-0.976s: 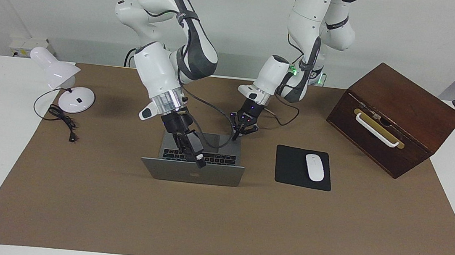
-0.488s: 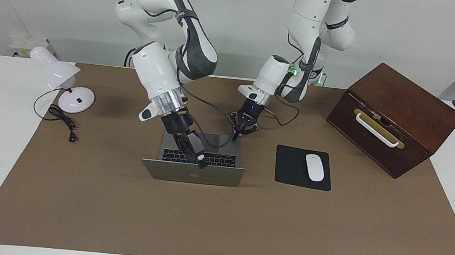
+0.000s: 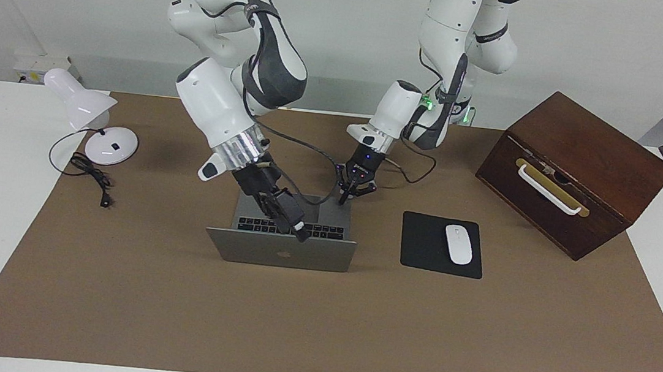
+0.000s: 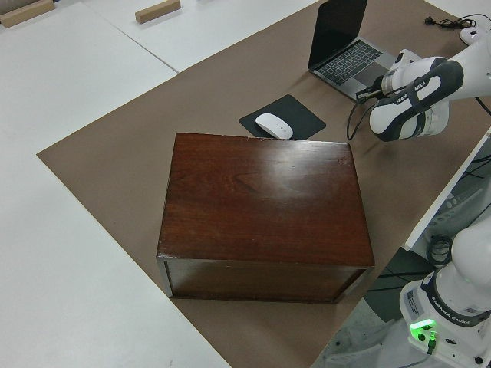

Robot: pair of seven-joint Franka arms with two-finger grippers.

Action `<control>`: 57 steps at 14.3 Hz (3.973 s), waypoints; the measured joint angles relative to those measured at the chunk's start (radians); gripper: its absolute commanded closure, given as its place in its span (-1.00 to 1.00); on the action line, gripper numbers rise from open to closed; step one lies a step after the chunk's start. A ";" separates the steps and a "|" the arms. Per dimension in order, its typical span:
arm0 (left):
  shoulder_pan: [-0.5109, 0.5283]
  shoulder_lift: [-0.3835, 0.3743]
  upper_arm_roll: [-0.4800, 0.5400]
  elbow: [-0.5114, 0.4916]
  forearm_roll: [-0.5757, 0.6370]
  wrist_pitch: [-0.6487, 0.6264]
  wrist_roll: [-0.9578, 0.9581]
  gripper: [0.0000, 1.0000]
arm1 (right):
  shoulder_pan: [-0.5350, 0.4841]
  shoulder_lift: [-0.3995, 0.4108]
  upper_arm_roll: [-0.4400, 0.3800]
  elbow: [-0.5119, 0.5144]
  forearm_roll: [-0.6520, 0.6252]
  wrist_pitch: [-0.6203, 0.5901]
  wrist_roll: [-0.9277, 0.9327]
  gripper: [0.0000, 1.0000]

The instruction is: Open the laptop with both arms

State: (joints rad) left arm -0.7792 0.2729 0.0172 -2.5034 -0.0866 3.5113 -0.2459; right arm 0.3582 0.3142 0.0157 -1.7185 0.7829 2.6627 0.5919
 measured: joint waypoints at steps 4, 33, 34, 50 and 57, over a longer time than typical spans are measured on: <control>0.000 0.022 0.002 0.031 -0.044 0.000 0.000 1.00 | 0.000 -0.016 -0.030 0.063 -0.143 -0.171 0.080 -0.98; 0.066 -0.174 0.034 0.110 -0.095 -0.518 -0.142 1.00 | -0.400 -0.242 -0.044 0.137 -0.780 -0.852 -0.790 -0.95; 0.072 -0.197 0.038 0.125 -0.095 -0.592 -0.142 1.00 | -0.398 -0.250 -0.040 0.126 -0.775 -0.858 -0.744 -0.95; 0.378 -0.433 0.052 0.409 0.058 -1.365 0.007 -1.00 | -0.392 -0.295 -0.030 0.091 -0.772 -1.017 -0.641 -0.91; 0.616 -0.436 0.056 0.517 0.060 -1.515 0.166 -1.00 | -0.393 -0.295 -0.034 0.091 -0.779 -1.017 -0.641 -0.92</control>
State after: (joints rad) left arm -0.1635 -0.1634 0.0732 -1.9866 -0.0262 1.9968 -0.0804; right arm -0.0344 0.0188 -0.0180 -1.6279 0.0044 1.6453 -0.0495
